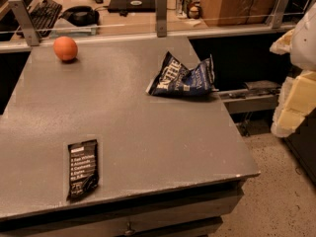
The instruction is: Move blue chip bag near orange
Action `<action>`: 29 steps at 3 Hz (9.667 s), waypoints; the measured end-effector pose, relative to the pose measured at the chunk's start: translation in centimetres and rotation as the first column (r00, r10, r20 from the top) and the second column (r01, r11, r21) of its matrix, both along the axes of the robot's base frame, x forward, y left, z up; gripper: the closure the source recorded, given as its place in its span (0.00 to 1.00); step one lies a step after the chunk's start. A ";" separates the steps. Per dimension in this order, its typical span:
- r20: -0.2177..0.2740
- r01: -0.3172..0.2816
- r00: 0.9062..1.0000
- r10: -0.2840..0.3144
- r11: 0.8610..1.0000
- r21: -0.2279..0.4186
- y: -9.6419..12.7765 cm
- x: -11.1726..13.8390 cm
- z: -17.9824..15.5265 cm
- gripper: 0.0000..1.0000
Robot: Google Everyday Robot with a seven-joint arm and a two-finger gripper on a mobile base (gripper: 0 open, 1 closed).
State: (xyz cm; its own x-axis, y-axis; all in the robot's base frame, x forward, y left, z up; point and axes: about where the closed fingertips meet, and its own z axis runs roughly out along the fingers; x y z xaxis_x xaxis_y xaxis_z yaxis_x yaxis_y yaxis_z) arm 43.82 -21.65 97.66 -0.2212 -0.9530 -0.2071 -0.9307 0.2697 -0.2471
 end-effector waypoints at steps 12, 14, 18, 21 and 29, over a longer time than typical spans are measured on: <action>0.230 -0.133 0.971 0.062 0.941 0.310 9.0 21.7 -7.6 1.00; 0.300 -0.203 0.947 0.116 0.939 0.278 12.3 26.1 -7.3 1.00; 0.255 -0.337 0.926 0.280 0.915 0.221 26.6 35.4 -9.6 1.00; 0.232 -0.376 0.920 0.317 0.881 0.287 32.0 35.3 -9.2 0.85; 0.363 -0.264 0.927 0.097 0.857 0.444 17.2 29.2 -0.5 0.00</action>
Offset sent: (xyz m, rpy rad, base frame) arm 0.0619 0.0132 -0.0383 0.1023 -0.0519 0.0375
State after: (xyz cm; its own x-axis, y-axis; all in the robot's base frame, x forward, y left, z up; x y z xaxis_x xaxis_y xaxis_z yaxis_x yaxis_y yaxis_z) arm 72.99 -4.48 97.19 0.1019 -0.7327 -0.6728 -0.8672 0.2660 -0.4210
